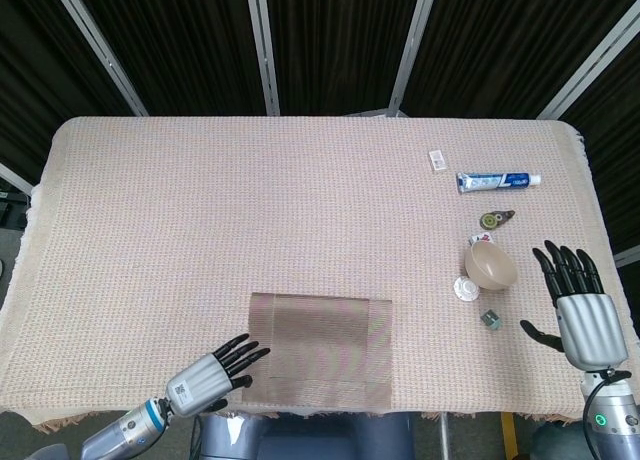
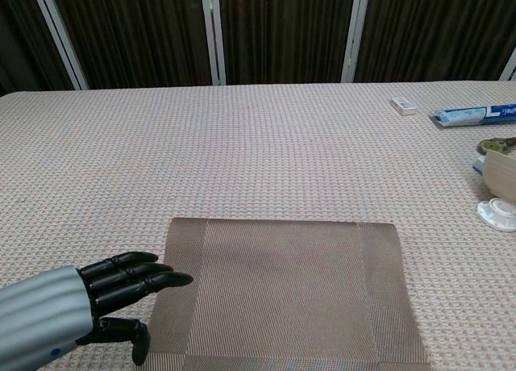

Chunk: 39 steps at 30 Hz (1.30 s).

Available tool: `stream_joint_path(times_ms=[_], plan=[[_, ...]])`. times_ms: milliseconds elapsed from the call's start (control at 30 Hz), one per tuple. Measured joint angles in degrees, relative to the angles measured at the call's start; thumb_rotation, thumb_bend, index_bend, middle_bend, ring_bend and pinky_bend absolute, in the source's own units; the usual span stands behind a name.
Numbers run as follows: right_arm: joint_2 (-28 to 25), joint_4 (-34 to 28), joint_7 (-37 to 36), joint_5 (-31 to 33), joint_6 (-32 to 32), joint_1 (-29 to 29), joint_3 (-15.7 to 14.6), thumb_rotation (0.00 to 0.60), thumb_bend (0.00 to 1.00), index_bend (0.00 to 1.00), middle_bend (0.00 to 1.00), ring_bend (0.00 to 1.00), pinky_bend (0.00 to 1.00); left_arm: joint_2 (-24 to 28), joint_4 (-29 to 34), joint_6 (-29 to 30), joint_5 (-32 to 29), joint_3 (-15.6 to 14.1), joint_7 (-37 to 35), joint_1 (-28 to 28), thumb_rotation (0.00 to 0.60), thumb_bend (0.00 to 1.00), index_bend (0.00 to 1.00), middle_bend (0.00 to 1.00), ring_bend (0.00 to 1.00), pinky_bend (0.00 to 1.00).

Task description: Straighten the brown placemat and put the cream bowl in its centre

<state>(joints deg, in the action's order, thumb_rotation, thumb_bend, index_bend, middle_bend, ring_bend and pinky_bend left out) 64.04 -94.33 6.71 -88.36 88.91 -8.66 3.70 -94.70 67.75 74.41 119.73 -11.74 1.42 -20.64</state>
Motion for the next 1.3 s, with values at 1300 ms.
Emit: stream_joint_path(times_ms=[1300], plan=[[-0.52, -0.42, 0.13, -0.36, -0.66, 0.84, 1.08, 0.600, 0.00, 0.00, 0.00, 0.00, 0.00, -3.85, 1.16, -4.42, -6.06, -2.15, 2.54, -3.88, 0.600, 0.38, 0.48, 0.00, 0.00, 0.00]])
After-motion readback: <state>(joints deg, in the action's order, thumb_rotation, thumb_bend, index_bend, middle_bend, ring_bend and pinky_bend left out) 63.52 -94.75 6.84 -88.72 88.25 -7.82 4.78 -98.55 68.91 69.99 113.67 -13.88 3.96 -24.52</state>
